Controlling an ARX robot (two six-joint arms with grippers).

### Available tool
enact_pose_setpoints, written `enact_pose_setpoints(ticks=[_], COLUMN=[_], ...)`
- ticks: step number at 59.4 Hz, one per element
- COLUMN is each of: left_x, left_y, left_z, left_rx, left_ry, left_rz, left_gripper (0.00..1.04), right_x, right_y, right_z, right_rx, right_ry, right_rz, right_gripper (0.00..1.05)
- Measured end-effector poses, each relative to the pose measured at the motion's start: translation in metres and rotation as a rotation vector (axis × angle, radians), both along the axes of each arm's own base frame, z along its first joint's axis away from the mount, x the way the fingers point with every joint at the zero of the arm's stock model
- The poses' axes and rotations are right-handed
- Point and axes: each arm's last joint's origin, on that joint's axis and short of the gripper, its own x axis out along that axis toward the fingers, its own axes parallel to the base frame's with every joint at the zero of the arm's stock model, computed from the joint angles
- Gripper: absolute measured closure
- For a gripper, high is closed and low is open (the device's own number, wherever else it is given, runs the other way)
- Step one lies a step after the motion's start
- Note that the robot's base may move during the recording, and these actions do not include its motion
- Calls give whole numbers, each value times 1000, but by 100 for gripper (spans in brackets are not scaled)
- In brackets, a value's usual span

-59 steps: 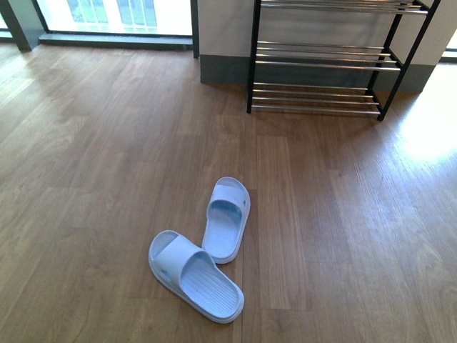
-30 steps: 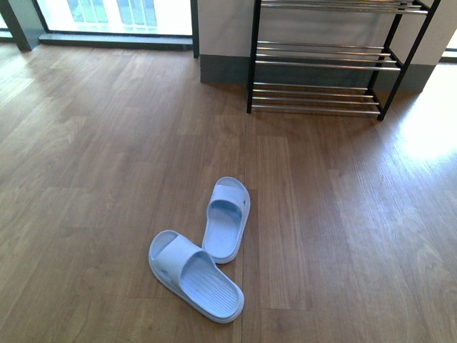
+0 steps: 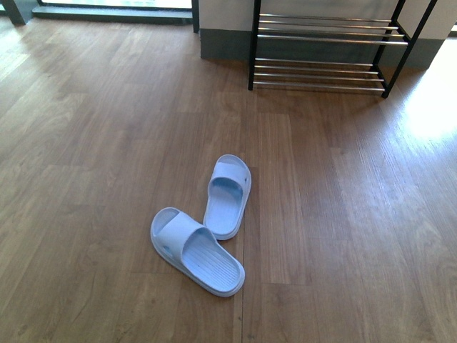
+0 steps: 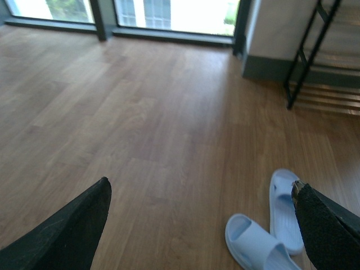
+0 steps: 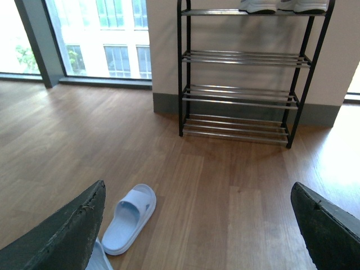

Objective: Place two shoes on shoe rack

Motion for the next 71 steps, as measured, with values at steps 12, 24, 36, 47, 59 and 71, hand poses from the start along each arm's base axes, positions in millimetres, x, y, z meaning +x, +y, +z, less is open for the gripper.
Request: enact_pose_setpoints(ticks=[12, 24, 36, 47, 59, 71], left_x=[74, 134, 166, 180, 183, 185], left_y=[-57, -116, -155, -159, -157, -163], left_z=[-27, -87, -189, -265, -308, -335], left_rx=[164, 261, 295, 301, 246, 174], left_ry=[274, 510, 764, 844, 829, 792], left_rz=[-218, -273, -198, -31, 165, 255], left_gripper=[9, 9, 9, 9, 9, 9], right_x=[0, 0, 0, 0, 0, 0], right_y=[0, 0, 0, 0, 0, 0], right_z=[0, 0, 0, 0, 0, 0], right_rx=[0, 0, 0, 0, 0, 0], right_ry=[0, 0, 0, 0, 0, 0], right_rz=[0, 0, 0, 0, 0, 0], right_gripper=[9, 9, 9, 9, 9, 9])
